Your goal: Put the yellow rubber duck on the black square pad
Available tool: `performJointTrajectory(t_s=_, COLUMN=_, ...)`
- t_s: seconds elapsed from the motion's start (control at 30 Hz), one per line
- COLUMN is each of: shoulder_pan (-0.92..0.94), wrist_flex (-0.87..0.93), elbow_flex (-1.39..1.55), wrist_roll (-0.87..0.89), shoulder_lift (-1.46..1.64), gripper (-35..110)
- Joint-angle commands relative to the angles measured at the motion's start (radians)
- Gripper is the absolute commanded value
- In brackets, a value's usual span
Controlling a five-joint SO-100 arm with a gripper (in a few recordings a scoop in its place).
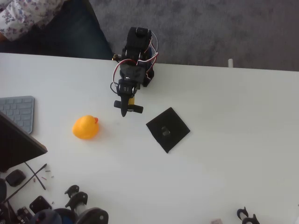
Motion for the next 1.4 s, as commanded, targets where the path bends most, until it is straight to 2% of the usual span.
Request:
performJointTrajectory(t_s=0.0, shoulder_pan=0.006, wrist_flex=0.002, elbow_flex=-0.038, wrist_roll=0.012, shoulder_lift=0.014, gripper=-3)
performJointTrajectory(t_s=0.27, shoulder_pan=0.015, wrist_flex=0.002, elbow_flex=-0.040, wrist_roll=0.011, shoulder_lift=-0.012, gripper=-3)
performJointTrajectory(t_s=0.4, shoulder_pan=0.008, wrist_flex=0.000, elbow_flex=-0.055, wrist_roll=0.012, shoulder_lift=-0.149, gripper=-3)
performJointTrajectory(t_s=0.77, shoulder_pan=0.015, wrist_flex=0.000, elbow_flex=-0.417, wrist_roll=0.012, shoulder_lift=-0.477, gripper=-3)
performJointTrajectory(t_s=1.03, shoulder_pan=0.017, wrist_flex=0.000, elbow_flex=-0.509, wrist_roll=0.003, shoulder_lift=-0.678, gripper=-3)
performJointTrajectory(t_s=1.13, shoulder_pan=0.017, wrist_flex=0.000, elbow_flex=-0.528, wrist_roll=-0.069, shoulder_lift=-0.729, gripper=-3)
performJointTrajectory(t_s=1.37, shoulder_pan=0.017, wrist_flex=0.000, elbow_flex=-0.531, wrist_roll=-0.387, shoulder_lift=-0.746, gripper=-3)
